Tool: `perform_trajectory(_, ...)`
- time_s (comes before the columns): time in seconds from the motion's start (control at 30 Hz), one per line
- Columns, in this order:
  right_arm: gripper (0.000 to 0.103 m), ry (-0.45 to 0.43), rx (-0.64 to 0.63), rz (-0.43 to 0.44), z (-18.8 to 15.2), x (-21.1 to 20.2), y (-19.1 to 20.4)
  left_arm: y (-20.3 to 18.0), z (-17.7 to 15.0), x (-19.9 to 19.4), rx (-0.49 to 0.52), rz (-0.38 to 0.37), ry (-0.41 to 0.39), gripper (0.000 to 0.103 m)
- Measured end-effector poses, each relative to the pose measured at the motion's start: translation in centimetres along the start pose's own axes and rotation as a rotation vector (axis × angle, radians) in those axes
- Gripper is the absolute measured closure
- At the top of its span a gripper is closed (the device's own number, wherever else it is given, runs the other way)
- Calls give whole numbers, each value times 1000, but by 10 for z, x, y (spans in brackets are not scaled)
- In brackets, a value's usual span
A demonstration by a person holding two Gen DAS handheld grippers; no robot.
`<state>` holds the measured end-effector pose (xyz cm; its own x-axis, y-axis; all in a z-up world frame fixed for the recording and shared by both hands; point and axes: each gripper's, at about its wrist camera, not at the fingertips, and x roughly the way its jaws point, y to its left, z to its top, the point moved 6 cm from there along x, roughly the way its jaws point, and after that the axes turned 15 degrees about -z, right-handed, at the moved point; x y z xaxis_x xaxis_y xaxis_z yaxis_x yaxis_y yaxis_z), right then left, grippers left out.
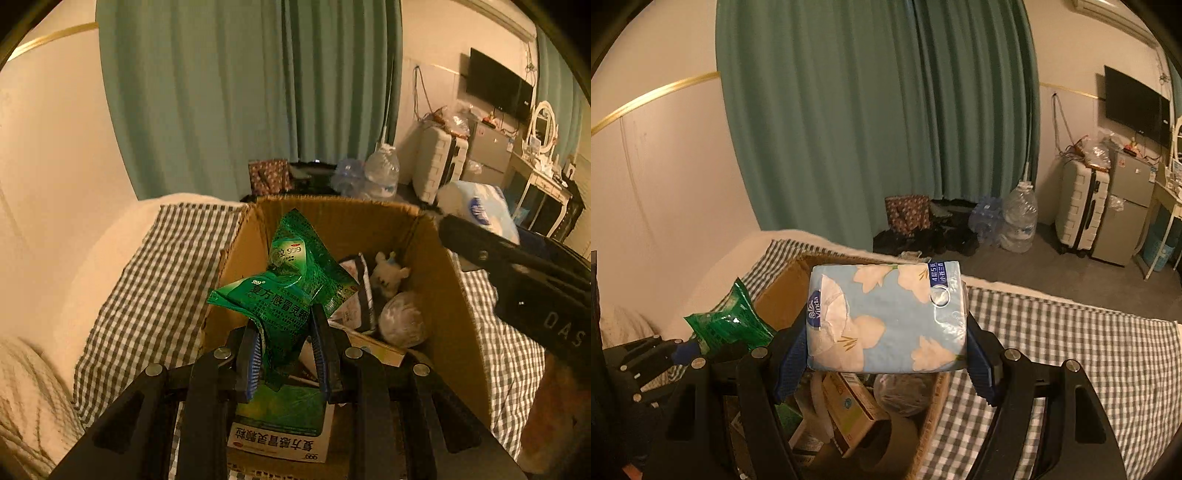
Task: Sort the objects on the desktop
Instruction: 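Open both tools over the box to drop the tissue pack and packet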
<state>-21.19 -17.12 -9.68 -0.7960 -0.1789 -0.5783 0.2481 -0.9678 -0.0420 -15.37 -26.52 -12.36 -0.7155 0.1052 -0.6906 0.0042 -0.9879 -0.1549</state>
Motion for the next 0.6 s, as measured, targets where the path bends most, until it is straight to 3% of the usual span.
perform_trajectory(0.23, 30, 79, -55, 13, -17, 36, 19, 8, -8, 23, -27, -8, 56, 75)
perform_trajectory(0.27, 30, 94, -56, 20, -20, 40, 19, 10, -9, 26, -26, -4, 65, 69)
perform_trajectory(0.3, 30, 105, -63, 24, -22, 44, 20, 11, -10, 28, -27, -2, 68, 57)
perform_trajectory(0.37, 26, 111, -78, 22, -22, 48, 22, 12, -10, 27, -30, 0, 61, 46)
perform_trajectory(0.6, 20, 59, -70, 5, -18, 35, 19, 8, -3, 16, -29, -9, 27, 46)
